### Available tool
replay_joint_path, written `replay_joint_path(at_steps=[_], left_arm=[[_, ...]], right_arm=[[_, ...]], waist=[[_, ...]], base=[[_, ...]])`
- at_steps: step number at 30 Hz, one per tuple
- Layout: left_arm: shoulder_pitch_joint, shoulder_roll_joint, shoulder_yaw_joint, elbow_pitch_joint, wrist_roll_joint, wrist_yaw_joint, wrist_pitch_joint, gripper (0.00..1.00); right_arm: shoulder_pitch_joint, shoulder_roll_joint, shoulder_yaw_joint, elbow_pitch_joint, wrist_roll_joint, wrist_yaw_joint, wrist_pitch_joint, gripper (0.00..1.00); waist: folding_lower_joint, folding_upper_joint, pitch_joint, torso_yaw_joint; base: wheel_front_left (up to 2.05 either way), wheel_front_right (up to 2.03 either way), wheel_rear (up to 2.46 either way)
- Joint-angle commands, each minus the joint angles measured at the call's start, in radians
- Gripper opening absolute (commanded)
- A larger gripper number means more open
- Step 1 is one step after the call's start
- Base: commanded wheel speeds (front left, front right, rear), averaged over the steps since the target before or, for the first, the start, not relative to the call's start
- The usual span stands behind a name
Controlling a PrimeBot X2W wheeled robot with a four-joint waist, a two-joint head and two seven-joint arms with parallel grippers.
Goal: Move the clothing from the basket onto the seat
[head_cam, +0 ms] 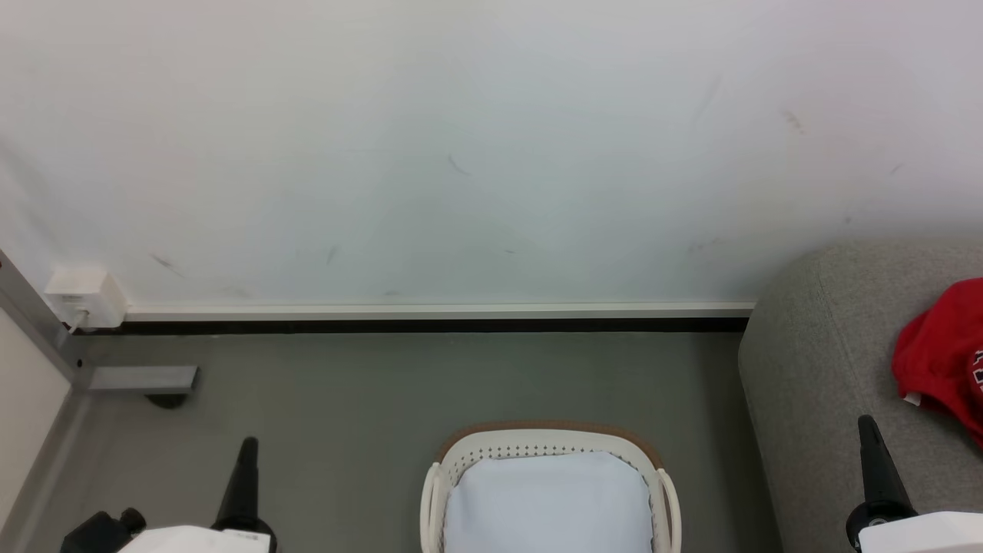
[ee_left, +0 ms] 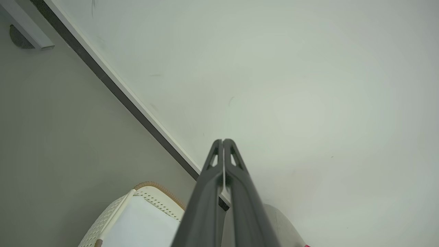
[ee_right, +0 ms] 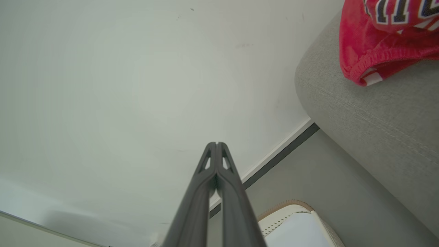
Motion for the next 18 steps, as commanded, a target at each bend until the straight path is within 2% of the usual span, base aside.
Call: replay_joint_path(at_steps=[1, 18], left_arm=[[-0.025, 0.003, 0.007, -0.011, -0.04, -0.007, 0.009, 0.0], [-0.035, 0.0, 0.024, -0.012, -0.193, -0.013, 0.055, 0.0]], right_arm=[[-0.023, 0.001, -0.011, -0.009, 0.035, -0.001, 0.01, 0.0], [-0.031, 0.008, -0.037, -0.006, 0.177, -0.001, 0.055, 0.0]], waist=[[0.0, 0.0, 0.0, 0.001], [0.0, 0.0, 0.002, 0.006]], base=[[0.0, 0.0, 0.0], [0.0, 0.0, 0.0]])
